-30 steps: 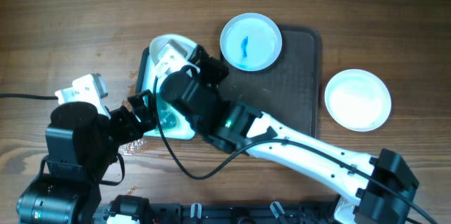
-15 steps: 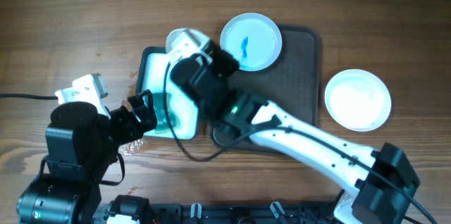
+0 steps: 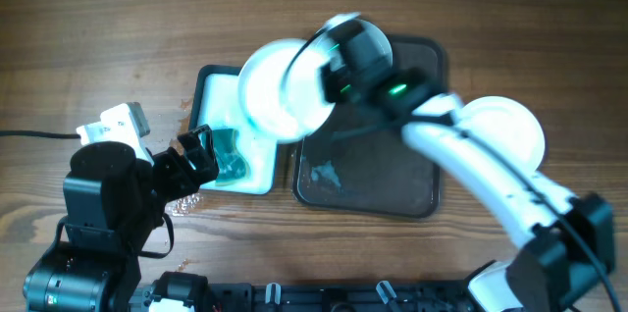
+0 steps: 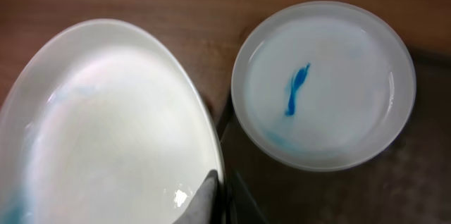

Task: Clean dirty plates on tray and stack at the side
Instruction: 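Place the second plate onto the first plate at the right side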

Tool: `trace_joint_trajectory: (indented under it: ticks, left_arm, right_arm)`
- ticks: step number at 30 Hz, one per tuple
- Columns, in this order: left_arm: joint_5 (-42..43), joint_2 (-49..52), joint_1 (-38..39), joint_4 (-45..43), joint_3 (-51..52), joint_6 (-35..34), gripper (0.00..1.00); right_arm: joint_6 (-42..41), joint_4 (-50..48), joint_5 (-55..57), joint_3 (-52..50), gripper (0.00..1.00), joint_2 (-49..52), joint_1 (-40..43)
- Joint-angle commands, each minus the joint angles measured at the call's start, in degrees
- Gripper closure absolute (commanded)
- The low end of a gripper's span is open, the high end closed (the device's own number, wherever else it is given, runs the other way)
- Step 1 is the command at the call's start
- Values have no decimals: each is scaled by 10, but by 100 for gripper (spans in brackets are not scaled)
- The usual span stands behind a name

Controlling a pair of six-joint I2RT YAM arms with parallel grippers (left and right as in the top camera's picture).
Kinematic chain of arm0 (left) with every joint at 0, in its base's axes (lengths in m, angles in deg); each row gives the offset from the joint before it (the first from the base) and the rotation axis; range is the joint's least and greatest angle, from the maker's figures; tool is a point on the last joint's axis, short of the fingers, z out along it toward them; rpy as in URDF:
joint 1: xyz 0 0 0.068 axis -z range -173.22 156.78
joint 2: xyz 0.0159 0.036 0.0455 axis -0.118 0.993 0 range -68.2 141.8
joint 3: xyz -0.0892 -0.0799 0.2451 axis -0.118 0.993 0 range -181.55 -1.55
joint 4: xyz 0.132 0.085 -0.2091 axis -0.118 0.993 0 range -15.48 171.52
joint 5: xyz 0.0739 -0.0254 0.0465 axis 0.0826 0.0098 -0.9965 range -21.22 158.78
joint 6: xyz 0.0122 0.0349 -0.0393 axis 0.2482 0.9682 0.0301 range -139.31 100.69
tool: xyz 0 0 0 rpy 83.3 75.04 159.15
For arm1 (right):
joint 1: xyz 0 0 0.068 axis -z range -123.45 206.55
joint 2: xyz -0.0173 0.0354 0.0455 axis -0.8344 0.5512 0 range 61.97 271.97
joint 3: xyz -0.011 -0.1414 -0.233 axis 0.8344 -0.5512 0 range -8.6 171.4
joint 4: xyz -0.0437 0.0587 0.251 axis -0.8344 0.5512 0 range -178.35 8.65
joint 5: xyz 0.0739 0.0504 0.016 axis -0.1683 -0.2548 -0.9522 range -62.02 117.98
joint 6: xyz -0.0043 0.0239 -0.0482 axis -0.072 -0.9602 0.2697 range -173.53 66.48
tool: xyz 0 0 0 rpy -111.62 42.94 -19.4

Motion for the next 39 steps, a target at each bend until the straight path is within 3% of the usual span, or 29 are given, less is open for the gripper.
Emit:
trace_joint_trajectory:
  ticks: [1, 4, 8, 12, 15, 19, 21, 22, 23, 26, 30, 34, 39]
  left_arm:
    - [1, 1, -2, -1, -5, 1, 0]
    - [1, 1, -2, -1, -5, 1, 0]
    - [1, 1, -2, -1, -5, 1, 0]
    - [1, 1, -2, -1, -5, 1, 0]
    - [1, 1, -2, -1, -5, 1, 0]
    - [1, 1, -2, -1, -5, 1, 0]
    - [1, 1, -2, -1, -5, 1, 0]
    - [1, 1, -2, -1, -5, 1, 0]
    - [1, 1, -2, -1, -5, 1, 0]
    - [1, 1, -2, -1, -5, 1, 0]
    - [1, 1, -2, -1, -5, 1, 0]
    - [1, 1, -2, -1, -5, 1, 0]
    - [1, 1, -2, -1, -5, 1, 0]
  right_arm:
    - [-59, 70, -293, 9, 96, -55, 200]
    - [-44, 184, -253, 9, 96, -54, 369]
    - [3, 280, -128, 7, 96, -53, 533]
    - [18, 311, -82, -42, 96, -53, 631]
    - [3, 266, -40, -123, 96, -52, 648]
    - [-20, 208, 2, -195, 96, -52, 648]
    - [-9, 209, -18, -188, 52, -57, 645]
    - [7, 213, -39, -179, 40, -64, 643]
    - [34, 219, -76, -165, 38, -77, 639]
    - [97, 236, -183, -129, 44, -129, 607]
    - [199, 226, -306, -106, 46, -233, 470]
    - [228, 151, -231, -118, 46, -242, 324]
    - [192, -58, -93, -151, 48, -111, 210]
